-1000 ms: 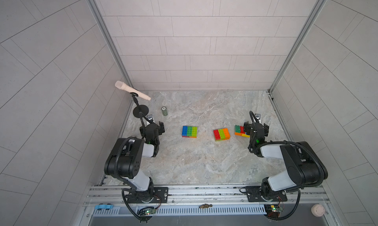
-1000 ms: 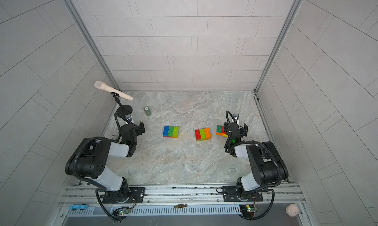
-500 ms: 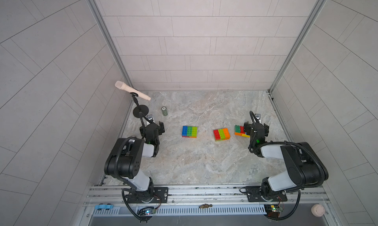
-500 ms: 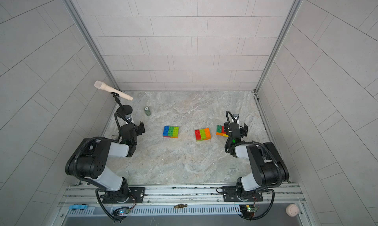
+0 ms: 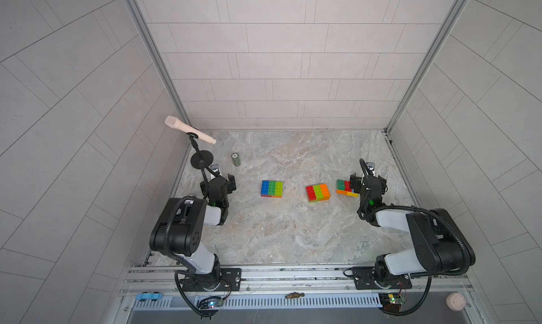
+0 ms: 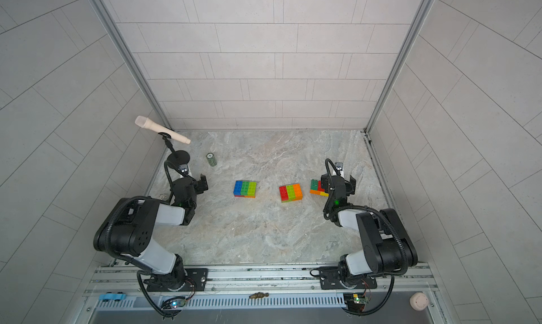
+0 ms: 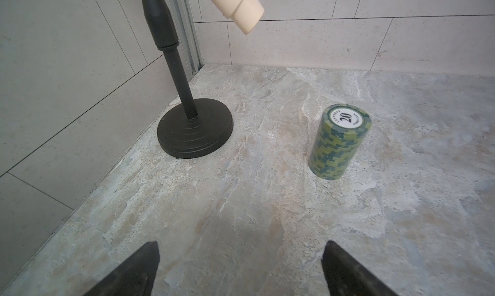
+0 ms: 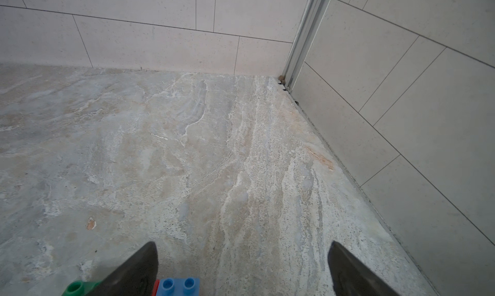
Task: Assemble a rectangle with lego
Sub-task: Reset both arms
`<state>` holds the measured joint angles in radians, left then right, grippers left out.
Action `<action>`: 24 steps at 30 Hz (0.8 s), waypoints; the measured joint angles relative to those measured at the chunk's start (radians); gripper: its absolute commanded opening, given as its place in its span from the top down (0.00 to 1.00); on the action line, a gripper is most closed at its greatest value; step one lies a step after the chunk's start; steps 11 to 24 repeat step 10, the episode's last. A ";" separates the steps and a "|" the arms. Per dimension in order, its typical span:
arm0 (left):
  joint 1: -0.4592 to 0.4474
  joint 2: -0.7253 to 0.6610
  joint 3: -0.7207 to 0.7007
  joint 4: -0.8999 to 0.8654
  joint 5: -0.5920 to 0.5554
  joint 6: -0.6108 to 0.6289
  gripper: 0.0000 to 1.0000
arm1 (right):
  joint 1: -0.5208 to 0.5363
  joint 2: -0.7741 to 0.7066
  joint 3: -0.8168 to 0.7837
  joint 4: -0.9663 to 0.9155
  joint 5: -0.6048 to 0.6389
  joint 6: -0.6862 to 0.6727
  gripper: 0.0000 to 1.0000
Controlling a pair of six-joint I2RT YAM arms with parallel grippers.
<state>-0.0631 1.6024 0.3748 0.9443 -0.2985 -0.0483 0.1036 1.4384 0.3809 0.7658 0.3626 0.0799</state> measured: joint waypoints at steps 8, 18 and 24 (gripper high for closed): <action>-0.008 0.000 0.000 0.000 0.002 0.016 0.01 | 0.000 0.033 -0.019 0.045 -0.007 -0.001 0.00; -0.010 0.000 0.000 0.000 0.003 0.020 0.00 | 0.000 0.037 -0.023 0.050 -0.007 -0.001 0.00; -0.010 0.000 0.000 0.000 0.003 0.020 0.00 | 0.000 0.037 -0.023 0.050 -0.007 -0.001 0.00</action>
